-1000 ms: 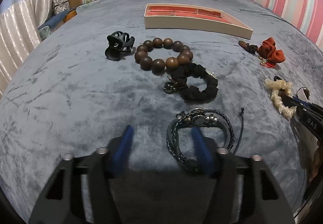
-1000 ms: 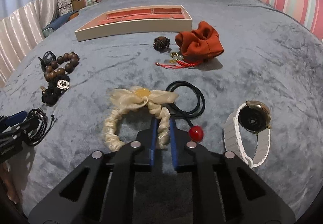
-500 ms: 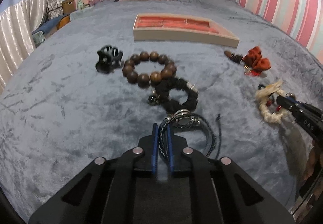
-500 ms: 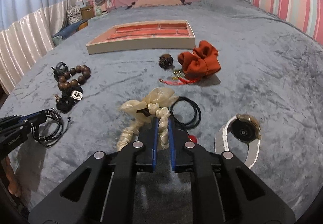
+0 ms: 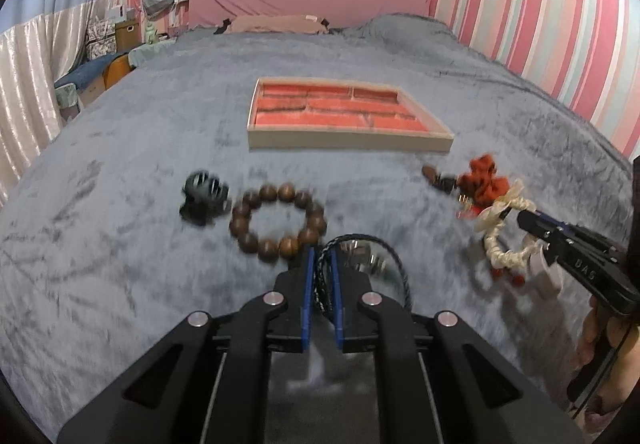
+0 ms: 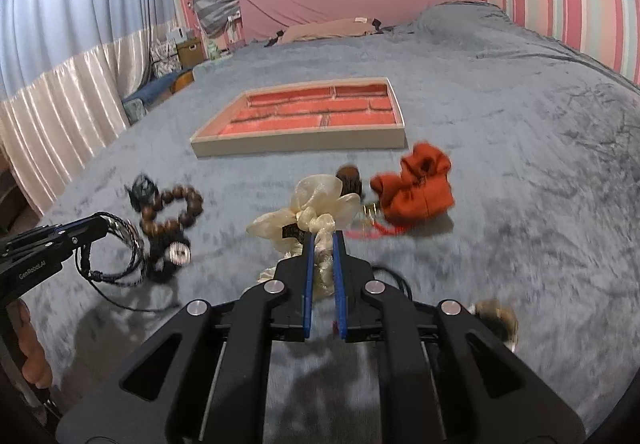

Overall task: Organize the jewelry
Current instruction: 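Carry both items into the brick-lined tray and open both tools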

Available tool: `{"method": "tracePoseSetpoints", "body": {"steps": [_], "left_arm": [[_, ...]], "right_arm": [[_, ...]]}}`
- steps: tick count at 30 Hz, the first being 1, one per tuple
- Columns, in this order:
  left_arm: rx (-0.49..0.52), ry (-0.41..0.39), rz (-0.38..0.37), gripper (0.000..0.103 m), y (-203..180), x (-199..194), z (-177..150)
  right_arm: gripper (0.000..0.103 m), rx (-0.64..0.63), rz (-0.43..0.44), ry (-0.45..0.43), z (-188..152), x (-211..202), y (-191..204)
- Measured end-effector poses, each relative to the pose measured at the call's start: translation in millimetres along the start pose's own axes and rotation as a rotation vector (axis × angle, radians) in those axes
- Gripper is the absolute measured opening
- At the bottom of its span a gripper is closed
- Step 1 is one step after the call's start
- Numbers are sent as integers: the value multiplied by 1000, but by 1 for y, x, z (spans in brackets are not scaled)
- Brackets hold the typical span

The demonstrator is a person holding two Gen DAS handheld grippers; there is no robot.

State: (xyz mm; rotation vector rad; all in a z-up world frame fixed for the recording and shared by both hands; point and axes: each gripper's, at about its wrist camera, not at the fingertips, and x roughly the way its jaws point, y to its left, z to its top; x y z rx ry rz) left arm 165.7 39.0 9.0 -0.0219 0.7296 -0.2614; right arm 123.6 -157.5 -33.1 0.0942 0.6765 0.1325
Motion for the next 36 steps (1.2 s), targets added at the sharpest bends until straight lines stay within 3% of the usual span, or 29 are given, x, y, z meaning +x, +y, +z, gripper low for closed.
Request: {"method": "tracePoseSetpoints", "body": {"steps": [9,21,29,36], "left_arm": [[-21,-39,-2,9,10,35,80],[-67,-9,20,9,33,127,162],[-93,30,73,8,59,192,191],[-106,100,133,9,82,245,190]], "right_arm": [[10,11,9,-49,68,36,-5],[10,50,14,-31,140,123,-20],[10,73,-28,30,156,185,-34],[10,72,-76,82,162,228,-43]]}}
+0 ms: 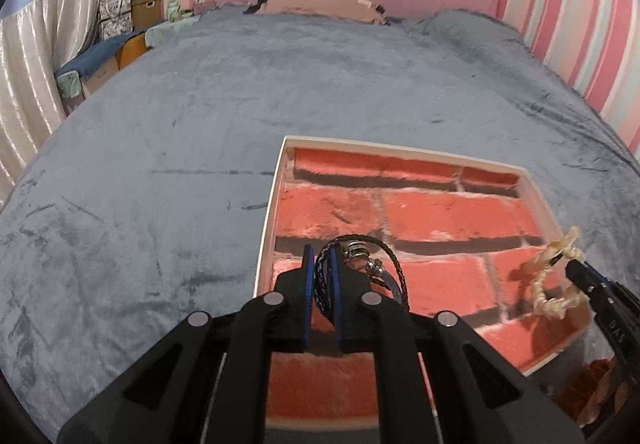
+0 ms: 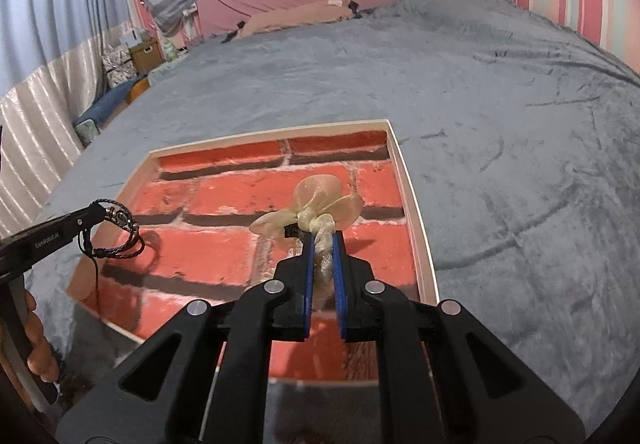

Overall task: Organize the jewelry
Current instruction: 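Carry both items into the brick-lined tray and open both tools, then withdraw both tools from the tray toward the remaining jewelry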

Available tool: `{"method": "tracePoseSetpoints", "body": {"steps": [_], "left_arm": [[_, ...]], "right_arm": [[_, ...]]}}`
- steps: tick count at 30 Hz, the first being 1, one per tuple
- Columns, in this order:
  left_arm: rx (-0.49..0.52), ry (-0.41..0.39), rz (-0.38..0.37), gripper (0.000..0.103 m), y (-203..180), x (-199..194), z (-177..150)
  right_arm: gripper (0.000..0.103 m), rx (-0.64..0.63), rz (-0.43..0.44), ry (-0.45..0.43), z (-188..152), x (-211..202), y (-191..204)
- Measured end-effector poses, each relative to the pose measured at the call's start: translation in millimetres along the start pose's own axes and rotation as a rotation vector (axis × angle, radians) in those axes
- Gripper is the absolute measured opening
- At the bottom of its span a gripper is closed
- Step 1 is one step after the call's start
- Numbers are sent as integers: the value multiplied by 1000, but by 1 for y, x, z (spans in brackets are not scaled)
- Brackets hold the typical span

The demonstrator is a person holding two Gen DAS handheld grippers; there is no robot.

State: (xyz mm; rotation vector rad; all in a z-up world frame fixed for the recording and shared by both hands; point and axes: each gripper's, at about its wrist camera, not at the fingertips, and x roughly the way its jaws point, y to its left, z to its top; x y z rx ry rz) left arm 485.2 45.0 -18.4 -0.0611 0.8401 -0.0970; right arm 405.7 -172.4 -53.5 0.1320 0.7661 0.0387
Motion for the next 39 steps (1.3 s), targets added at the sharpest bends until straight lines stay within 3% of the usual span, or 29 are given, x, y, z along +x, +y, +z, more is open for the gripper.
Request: {"method": "tracePoseSetpoints", "body": {"steps": [11,19,22,24,26,28,29,33,38,39], "left_arm": [[45,75,9,9,-9,32,-16],[44,123,60,10,-7,42,-15],[40,126,70,10,-5,39,-13],[43,123,79,10,-3,34,-12],[47,111,90,16,-3,27,-11],[44,86,84,44,-3,16,-12],[40,78,75,48,-4,13,-12],[58,48,101,57,-11,-6,-16],[55,1,78,60,-14,-44,-27],[57,-12,76,65,-14,-55,-31]], "right_arm": [[10,-2,-44,101,-15,29,-9],[13,-38,-66,132,-18,34,-4],[21,-55,-65,139,-16,32,0],[39,-67,-76,128,-14,29,2],[43,-71,-81,113,-11,24,3],[43,-62,-75,111,-9,20,3],[44,-60,-73,111,-8,18,3],[54,-68,-79,89,-5,4,5],[70,-69,-78,41,-6,-29,4],[75,-77,-81,28,-8,-39,4]]}}
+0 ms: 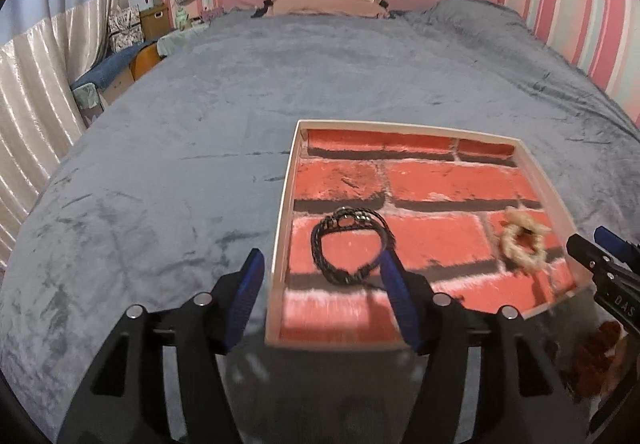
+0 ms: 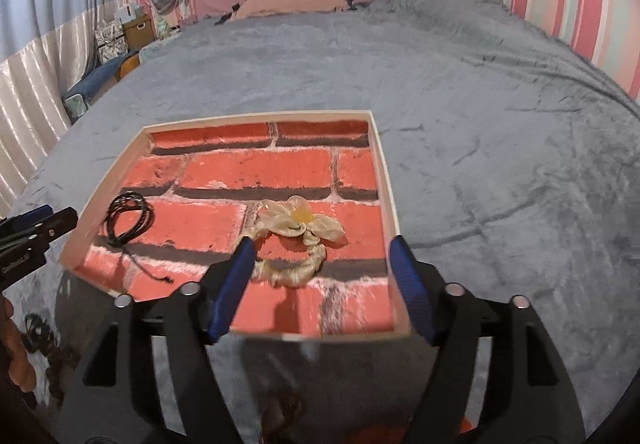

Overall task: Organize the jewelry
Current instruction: 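Withdraw both tools from the tray toward the remaining jewelry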

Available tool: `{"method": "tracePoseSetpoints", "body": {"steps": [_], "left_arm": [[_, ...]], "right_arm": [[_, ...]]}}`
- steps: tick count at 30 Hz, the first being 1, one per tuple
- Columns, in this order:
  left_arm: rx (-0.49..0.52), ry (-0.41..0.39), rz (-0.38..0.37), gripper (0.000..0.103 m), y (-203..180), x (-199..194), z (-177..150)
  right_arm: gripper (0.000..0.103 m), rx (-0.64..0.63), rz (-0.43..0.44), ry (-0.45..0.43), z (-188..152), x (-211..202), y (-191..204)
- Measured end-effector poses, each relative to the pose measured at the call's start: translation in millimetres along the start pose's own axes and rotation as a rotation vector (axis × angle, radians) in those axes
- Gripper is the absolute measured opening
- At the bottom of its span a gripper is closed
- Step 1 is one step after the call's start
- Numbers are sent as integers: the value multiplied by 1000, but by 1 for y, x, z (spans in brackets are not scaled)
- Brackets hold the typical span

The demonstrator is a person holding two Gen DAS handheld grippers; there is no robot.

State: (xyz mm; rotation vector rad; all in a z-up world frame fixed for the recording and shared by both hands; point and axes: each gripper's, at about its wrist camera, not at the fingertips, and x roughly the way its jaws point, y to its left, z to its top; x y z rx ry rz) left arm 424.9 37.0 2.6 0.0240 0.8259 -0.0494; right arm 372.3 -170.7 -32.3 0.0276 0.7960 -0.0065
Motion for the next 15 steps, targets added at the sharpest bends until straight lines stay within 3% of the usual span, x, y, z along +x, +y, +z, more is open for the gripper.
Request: {"method": "tracePoseSetpoints", "body": {"steps": [1,6,9,15], "left_arm": [[2,-16,10,71,1,-11,-5],[-10,-76,16,73,13,-64,-32],[-12,-113,38,83,19,-97,-52],[26,-124,42,83,19,-139,-92]], "right_arm": [[77,-6,-4,-9,-3,-8,-1],[90,-54,-34,-76,-26,-58,-10],[95,-51,-55,-108,-43,-89,-20],[98,-32,-59,-127,-77,-138,-39]]}}
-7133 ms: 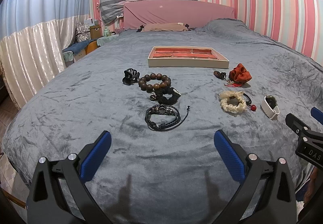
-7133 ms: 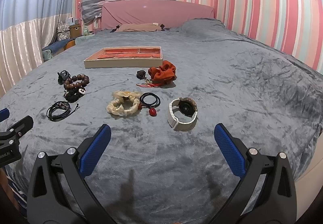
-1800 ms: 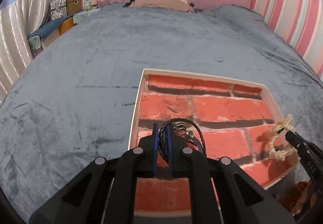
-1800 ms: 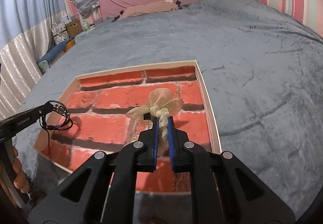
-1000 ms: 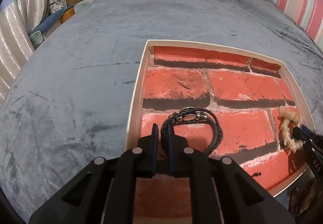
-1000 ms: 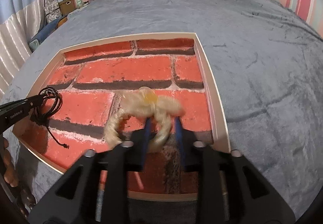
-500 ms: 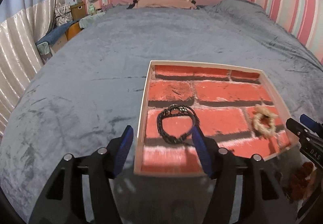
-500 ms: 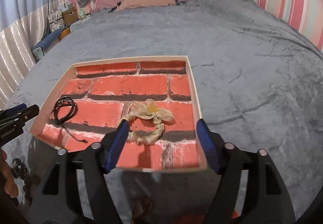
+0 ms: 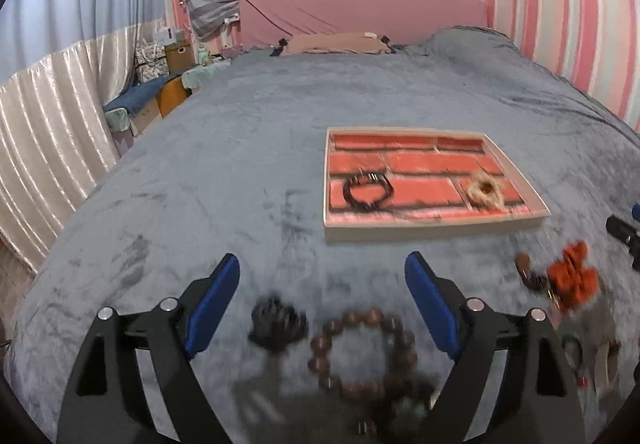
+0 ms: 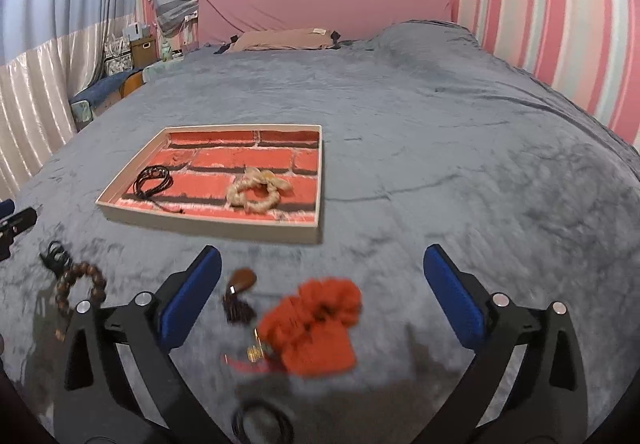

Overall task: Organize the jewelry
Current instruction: 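Withdraw both tools from the tray toward the remaining jewelry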

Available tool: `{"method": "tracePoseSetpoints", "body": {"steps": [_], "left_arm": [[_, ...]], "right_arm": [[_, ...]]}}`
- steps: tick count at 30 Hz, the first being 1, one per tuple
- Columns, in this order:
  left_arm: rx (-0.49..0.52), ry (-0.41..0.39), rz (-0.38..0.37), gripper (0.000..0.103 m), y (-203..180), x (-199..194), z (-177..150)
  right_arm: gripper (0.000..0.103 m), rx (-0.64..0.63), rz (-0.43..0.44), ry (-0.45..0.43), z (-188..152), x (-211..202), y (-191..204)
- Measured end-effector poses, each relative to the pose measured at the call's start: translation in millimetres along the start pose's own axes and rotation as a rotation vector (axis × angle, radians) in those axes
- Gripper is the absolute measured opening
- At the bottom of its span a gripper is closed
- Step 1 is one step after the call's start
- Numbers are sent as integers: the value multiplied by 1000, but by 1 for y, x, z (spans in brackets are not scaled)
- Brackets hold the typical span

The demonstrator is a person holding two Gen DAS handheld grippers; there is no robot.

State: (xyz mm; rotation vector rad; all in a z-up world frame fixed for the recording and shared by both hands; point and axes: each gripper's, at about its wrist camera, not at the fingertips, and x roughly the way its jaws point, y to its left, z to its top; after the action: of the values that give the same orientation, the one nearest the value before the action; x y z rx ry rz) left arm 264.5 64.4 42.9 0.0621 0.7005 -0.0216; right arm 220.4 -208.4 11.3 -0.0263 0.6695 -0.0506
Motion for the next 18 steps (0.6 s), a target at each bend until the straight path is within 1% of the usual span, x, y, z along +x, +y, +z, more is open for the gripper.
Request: {"method": "tracePoseSetpoints", "body": {"steps": [3,8,12,18], "left_arm": [[-15,19,-32,83,3,-15,-17],[-47,46,-59,83,5,-31,-42],[-78,57,-49,83,7,-41,-58],[-117,75,-71,83,11,-48,-85]], "right_arm": [[98,6,-7,-7,-15,-21,-8],[98,13,-31,-15,-45,-45,-15],[99,17,-40,-16,-64,-55,-18],[98,3,-89,-12,-95,-65,-22]]}}
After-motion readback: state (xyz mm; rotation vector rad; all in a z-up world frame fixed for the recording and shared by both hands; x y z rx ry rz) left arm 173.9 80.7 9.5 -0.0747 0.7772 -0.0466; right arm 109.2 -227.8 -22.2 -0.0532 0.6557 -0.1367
